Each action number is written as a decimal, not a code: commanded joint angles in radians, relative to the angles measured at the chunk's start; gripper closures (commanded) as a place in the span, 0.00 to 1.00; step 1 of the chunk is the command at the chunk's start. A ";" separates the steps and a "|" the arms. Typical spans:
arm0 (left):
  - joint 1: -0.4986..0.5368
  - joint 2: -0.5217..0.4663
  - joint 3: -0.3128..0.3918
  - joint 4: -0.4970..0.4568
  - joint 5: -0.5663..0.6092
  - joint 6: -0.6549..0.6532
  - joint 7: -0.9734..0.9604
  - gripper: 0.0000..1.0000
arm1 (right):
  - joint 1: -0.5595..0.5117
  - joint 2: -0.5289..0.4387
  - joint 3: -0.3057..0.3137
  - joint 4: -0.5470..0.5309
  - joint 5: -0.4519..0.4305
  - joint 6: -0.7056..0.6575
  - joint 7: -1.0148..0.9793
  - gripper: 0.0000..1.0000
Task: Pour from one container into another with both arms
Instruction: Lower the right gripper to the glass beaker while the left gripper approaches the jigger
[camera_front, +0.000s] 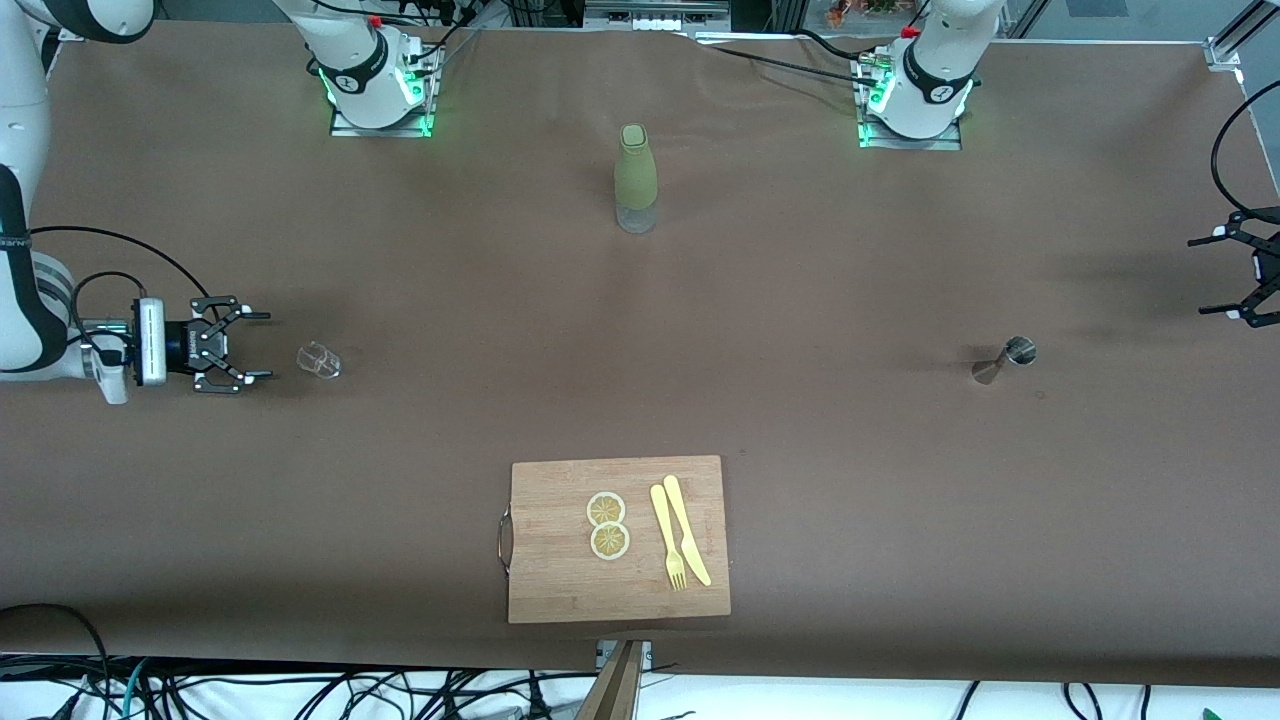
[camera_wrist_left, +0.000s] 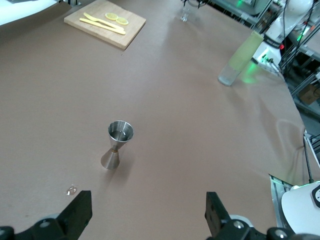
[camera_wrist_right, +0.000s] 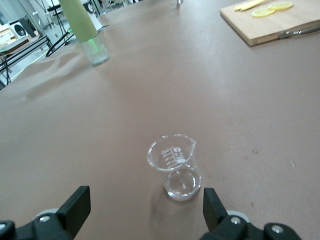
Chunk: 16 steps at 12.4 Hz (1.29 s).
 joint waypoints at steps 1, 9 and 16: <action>0.019 0.078 -0.010 0.028 -0.051 -0.029 0.063 0.00 | -0.017 0.062 0.012 0.027 0.091 -0.002 -0.035 0.00; 0.047 0.222 -0.010 0.013 -0.097 -0.027 0.210 0.00 | -0.014 0.122 0.021 0.035 0.136 0.027 -0.135 0.00; 0.013 0.299 -0.014 0.002 -0.203 0.055 0.348 0.00 | 0.008 0.148 0.050 0.041 0.136 0.044 -0.159 0.00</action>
